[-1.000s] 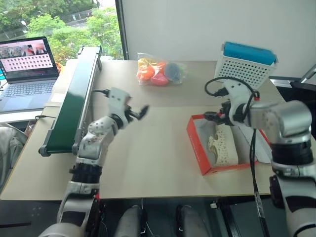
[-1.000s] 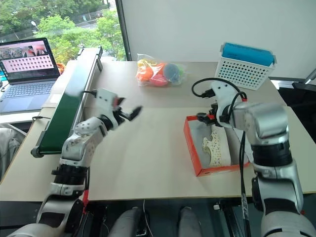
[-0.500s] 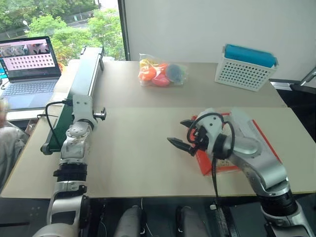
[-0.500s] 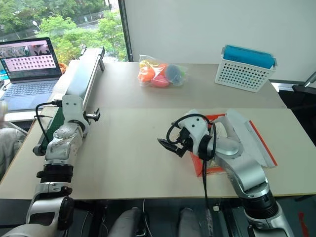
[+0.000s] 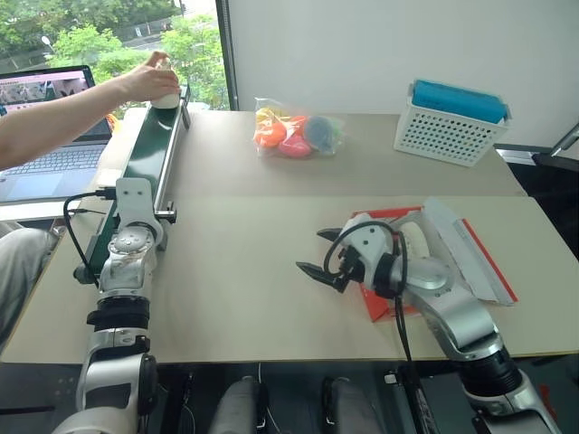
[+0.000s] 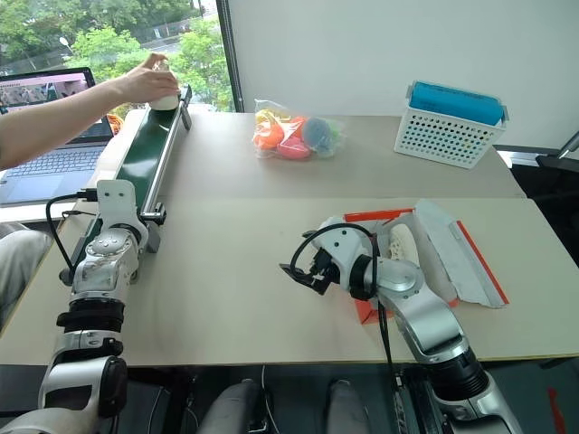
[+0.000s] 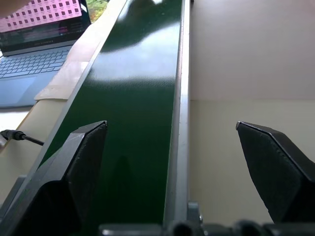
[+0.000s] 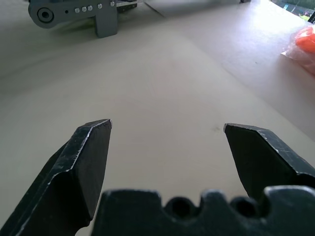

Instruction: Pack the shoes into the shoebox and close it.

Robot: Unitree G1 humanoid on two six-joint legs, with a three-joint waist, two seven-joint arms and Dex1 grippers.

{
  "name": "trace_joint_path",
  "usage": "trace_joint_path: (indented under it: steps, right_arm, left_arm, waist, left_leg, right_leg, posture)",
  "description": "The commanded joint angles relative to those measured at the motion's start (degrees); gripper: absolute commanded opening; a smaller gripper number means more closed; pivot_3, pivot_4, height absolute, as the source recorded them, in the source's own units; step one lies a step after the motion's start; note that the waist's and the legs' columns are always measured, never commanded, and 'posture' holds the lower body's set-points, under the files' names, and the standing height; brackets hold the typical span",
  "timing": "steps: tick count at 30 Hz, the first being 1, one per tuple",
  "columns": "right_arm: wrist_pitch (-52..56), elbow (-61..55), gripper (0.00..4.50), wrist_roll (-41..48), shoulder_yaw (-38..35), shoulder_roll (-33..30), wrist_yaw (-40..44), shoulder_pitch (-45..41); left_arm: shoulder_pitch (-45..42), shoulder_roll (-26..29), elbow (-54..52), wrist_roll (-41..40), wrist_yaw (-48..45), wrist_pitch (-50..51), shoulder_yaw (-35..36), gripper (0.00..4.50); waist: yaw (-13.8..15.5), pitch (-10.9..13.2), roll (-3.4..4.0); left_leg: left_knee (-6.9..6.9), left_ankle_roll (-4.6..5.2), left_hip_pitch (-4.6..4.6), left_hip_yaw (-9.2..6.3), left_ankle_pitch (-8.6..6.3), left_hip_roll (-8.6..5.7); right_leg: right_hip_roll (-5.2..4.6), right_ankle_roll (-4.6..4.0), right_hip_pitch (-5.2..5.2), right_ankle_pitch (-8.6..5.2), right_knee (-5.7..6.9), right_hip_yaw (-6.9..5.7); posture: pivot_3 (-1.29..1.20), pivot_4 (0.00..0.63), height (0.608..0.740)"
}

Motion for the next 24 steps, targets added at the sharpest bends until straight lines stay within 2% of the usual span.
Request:
trace_joint_path:
  steps: [1,24]
  right_arm:
    - [0.0,-0.9,4.32,-1.0,0.0,1.2,-1.0,-0.5]
    - [2.2,-1.2,4.32,-2.5,0.4,3.7,-3.0,-0.2]
  left_arm:
    - [-1.0,1.2,-0.9,0.2,0.3,-0.1,1.1,4.50]
    - [-2.2,2.1,-0.3,-0.1,-0.2,0.5,2.0,4.50]
  waist:
    - [0.0,0.0,0.00]
    - [-0.1,0.0,-0.02]
  left_leg:
    - [0.00,0.00,0.00,0.00,0.00,0.00]
    - [0.01,-0.01,0.00,0.00,0.00,-0.01]
  right_leg:
    - [0.00,0.00,0.00,0.00,0.01,0.00]
    - [0.00,0.00,0.00,0.00,0.03,0.00]
  posture:
    - [0.00,0.150,0.705]
    - [0.00,0.150,0.705]
